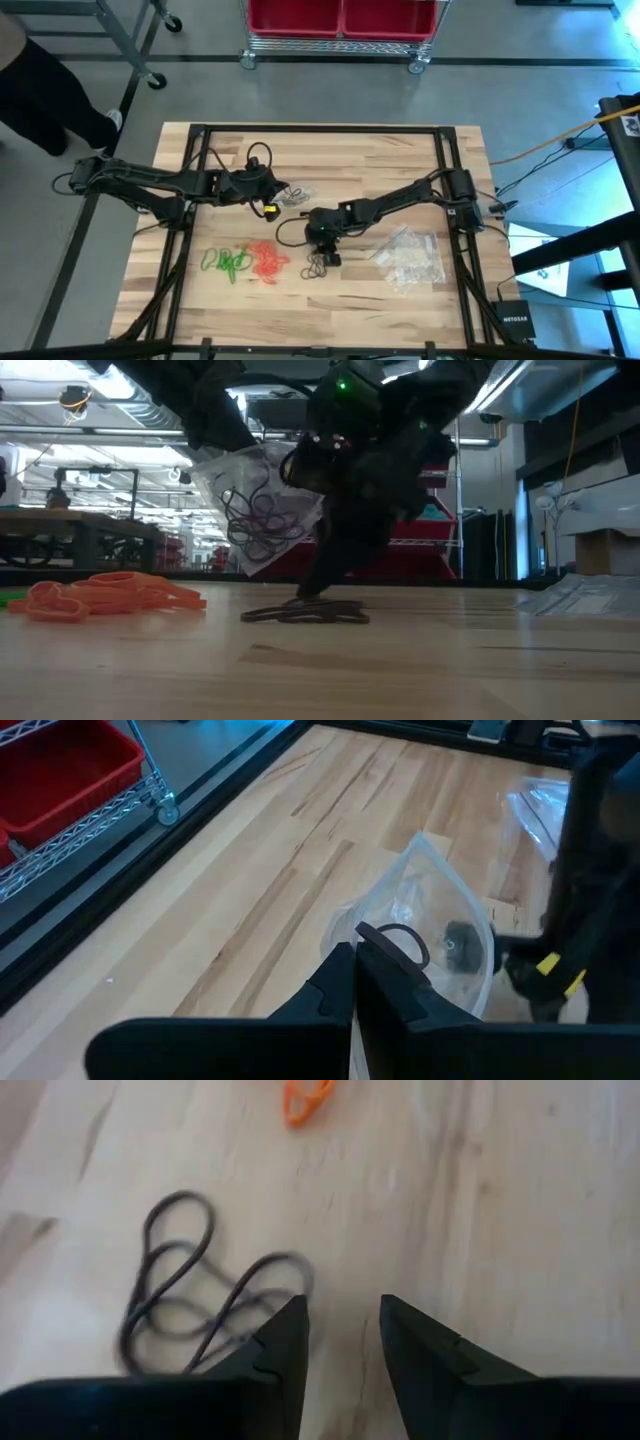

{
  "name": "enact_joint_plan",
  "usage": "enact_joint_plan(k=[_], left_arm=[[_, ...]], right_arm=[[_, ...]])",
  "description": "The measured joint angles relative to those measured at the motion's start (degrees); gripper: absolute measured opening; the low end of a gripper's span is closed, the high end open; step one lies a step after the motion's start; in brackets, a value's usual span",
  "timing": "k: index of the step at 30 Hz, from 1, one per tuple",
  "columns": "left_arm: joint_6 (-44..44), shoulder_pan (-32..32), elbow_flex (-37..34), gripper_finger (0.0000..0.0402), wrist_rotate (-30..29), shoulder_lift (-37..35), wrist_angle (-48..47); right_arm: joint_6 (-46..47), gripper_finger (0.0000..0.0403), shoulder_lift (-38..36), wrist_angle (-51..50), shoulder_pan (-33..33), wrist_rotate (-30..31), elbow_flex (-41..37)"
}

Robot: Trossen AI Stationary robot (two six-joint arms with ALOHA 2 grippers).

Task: Sort rubber bands
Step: Put the black rubber band into the transparent zip bag

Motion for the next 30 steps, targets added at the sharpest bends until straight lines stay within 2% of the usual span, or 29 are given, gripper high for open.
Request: enact_joint_plan(k=[6, 11, 14, 20, 30], left_arm=[[0.02, -0.02, -0.02, 0.0000, 0.00, 0.00, -0.15], [0.02, -0.03, 0.00, 0.0000, 0.01, 0.00, -0.13], [0.02, -0.07, 0.00, 0.0000, 0.00, 0.00, -0.15], [0.02, -0.07, 0.00, 0.0000, 0.09, 0.00, -0.08], [0.20, -0.07, 0.00, 0.0000, 0.22, 0.00, 0.28]], right_arm=[[-0.09, 0.0117, -0.18, -2.90, 0.52, -0.93, 3.58], [-0.52, 0.0117, 0.31, -2.54, 2.52, 7.27, 3.53], [-0.49, 0.0117, 1.92, -2.84, 2.25, 9.01, 3.44], [0.03, 0.0117, 3.68, -3.07, 2.27, 7.66, 3.69], [0.80, 0.0117, 0.54, -4.76, 3.01, 5.90, 6.57]])
